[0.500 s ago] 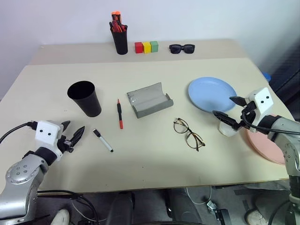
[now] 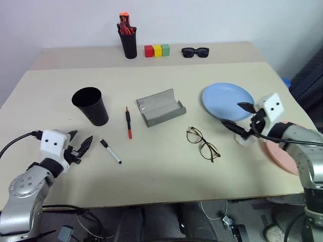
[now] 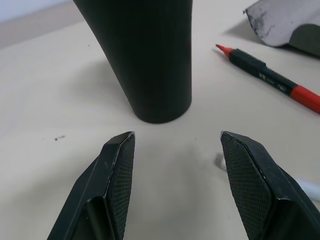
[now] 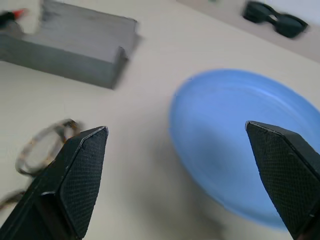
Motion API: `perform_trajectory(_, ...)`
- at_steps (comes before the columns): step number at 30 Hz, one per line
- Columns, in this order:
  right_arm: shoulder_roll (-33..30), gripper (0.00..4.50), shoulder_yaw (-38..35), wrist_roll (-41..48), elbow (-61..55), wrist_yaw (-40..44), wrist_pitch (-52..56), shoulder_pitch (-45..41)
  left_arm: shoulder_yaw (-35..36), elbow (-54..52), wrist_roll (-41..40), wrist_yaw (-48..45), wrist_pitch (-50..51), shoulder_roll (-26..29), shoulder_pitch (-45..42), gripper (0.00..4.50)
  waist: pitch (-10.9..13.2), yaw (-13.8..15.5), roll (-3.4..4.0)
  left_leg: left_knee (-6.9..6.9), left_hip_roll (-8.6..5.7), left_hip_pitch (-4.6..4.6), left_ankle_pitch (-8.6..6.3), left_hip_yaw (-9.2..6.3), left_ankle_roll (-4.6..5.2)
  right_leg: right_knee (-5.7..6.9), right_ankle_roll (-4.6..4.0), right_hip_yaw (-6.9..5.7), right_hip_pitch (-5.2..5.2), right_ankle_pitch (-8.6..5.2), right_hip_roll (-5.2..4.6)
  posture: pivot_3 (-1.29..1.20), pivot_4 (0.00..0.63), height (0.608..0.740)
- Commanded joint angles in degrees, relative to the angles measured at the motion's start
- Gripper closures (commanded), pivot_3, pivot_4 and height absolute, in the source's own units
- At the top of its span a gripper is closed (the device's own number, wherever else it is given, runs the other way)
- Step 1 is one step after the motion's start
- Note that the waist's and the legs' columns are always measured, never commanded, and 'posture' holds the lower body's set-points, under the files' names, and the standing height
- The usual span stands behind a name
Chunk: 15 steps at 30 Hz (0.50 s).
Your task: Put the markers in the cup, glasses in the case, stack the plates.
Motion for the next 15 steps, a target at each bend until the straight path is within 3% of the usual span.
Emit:
perform_trajectory(1,2.6,0.00,4.2,-0.1,-2.6,-0.2,-1.3,-3.9,-2.8,-11.3,-1.8,2.9,6.7,-1.0,1.1,0.94,0.0,0.0,-0.01,0.01,0.00,0.00,0.00,0.00,0.00,-0.01,0.00,0.00,0.01,0.00,-0.01,0.00,0.150,0.740)
perform_trajectory(3,4.2,0.00,6.4,-0.2,-2.2,0.1,-1.5,-5.8,-4.7,-15.0,-0.5,5.3,10.8,-1.0,1.6,0.02,0.0,0.1,-0.01,0.01,0.00,0.00,0.00,-0.01,0.00,0.01,-0.01,0.00,0.01,0.01,0.00,0.00,0.150,0.740)
perform_trajectory(9,6.4,0.00,13.9,2.6,-5.3,6.8,-0.8,-9.6,-6.4,-26.0,-1.3,18.5,36.6,-6.4,-1.8,0.02,0.0,0.1,-0.02,0.02,-0.01,0.00,0.00,-0.06,0.00,0.06,0.02,-0.01,0.02,0.01,0.04,0.00,0.150,0.740)
perform_trajectory(15,9.6,0.00,23.2,3.2,-10.0,11.9,-0.8,-10.6,-7.0,-28.1,0.9,28.2,54.5,-17.5,-9.2,0.02,0.0,0.0,-0.08,0.05,-0.01,0.04,0.01,-0.11,0.00,0.10,0.03,-0.04,0.06,0.02,0.07,0.00,0.150,0.740)
